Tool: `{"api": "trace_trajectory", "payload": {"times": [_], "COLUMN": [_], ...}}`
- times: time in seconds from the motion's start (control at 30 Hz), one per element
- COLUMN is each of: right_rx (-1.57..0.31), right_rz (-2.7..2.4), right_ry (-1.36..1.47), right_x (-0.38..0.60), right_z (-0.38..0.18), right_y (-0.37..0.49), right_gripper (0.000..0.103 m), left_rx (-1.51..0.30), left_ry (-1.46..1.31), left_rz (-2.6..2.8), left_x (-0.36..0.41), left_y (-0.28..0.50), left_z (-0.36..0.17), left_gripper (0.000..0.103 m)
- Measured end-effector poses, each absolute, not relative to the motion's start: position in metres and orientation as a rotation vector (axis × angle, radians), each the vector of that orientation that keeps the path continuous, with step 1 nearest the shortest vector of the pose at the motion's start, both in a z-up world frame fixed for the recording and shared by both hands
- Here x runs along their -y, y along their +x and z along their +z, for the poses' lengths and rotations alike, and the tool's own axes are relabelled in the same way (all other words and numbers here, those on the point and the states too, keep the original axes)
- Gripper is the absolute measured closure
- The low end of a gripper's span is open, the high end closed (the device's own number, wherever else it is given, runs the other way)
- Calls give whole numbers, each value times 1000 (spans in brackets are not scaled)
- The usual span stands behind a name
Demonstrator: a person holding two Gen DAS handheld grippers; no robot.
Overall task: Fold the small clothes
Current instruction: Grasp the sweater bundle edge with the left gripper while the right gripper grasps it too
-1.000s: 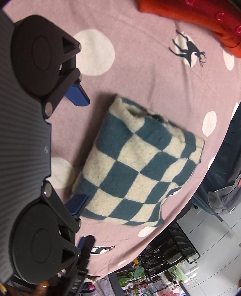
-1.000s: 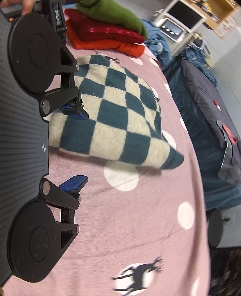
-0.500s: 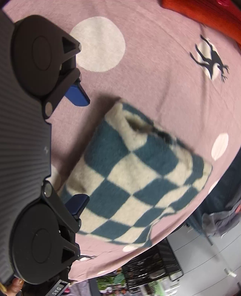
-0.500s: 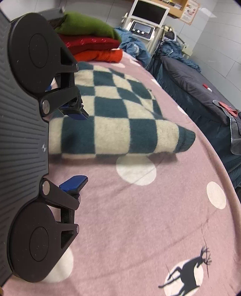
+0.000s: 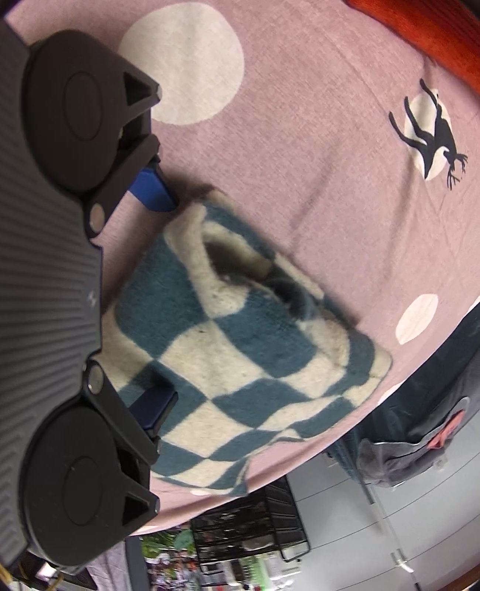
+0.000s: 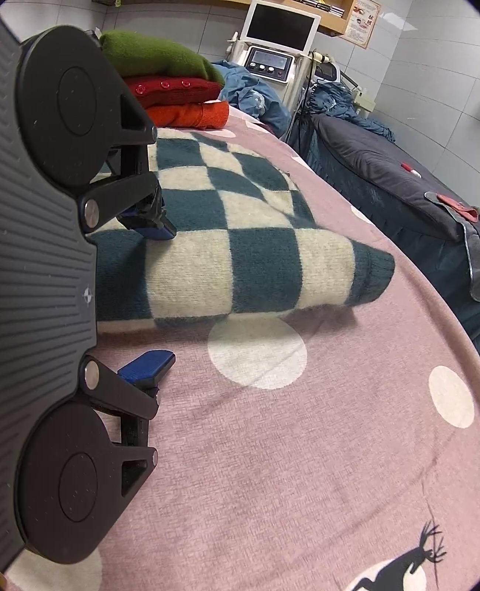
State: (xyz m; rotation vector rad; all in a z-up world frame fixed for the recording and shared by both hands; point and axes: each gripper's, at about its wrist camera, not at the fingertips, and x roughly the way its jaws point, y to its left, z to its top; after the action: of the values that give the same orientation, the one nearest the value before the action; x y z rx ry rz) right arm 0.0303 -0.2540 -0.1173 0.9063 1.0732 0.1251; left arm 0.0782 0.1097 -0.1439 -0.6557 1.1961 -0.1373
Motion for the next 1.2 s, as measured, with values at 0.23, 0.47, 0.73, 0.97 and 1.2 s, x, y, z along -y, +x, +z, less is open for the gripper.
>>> {"api": "trace_trajectory", "payload": {"times": [0.23,0.47,0.73,0.97,1.2], "right_rx": [-1077,-1085,-1114,-1119,-1083], "right_rz": [130,155,172,179,197], "right_ry": [935,922,887,899,853], "right_x": [256,245,230,229,224], "right_z": [-125,-125,-127,-130,-129], "right_y": [38,59,92,99,95], "right_gripper": [0,0,0,0,0], "left_rx": [-1199,-1234,-1248,-1257,-1201], "left_ry": [-696,-814,-1021,-842,-908], "left_rz": [-122,-131,-187,-209,-210], "left_x": [-109,-121,-123,-99,-107], "left_y": [90,112,131,144,135], "left_z": [-149,-160,-173,-170,-172], "left_gripper": [0,0,0,0,0]}}
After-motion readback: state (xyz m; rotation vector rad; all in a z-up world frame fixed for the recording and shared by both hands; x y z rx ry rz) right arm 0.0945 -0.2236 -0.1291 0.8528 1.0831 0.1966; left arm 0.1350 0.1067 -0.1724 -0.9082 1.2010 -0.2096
